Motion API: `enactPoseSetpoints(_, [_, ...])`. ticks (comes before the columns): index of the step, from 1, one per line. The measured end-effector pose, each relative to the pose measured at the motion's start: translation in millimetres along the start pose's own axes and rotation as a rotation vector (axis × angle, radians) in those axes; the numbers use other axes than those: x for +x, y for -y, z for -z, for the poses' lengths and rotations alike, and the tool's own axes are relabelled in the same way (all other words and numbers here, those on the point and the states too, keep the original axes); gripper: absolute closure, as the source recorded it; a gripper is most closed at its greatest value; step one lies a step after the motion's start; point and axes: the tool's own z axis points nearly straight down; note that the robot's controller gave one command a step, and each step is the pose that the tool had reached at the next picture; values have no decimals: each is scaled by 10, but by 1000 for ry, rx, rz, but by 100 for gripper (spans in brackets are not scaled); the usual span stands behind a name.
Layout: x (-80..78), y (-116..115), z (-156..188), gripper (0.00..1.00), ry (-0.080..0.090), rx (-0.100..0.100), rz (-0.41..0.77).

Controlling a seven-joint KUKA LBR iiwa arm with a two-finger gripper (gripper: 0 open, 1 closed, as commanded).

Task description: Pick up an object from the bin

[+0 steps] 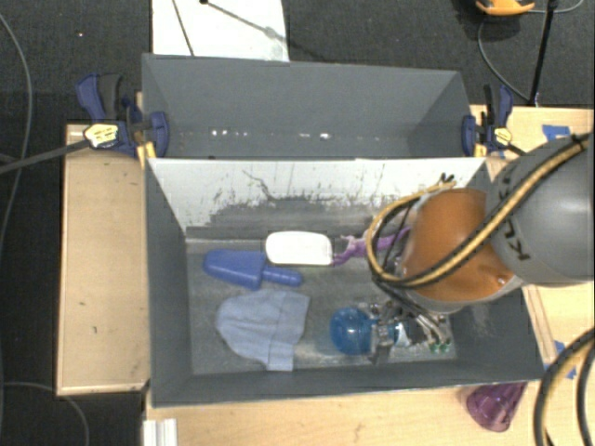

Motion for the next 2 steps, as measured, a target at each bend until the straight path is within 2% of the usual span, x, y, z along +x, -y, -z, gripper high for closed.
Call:
enactPoseSetpoints(1, [-31, 4, 687, 100, 13, 2, 1])
enactPoseSetpoints(2, [-27, 2, 684, 100, 11, 2, 1])
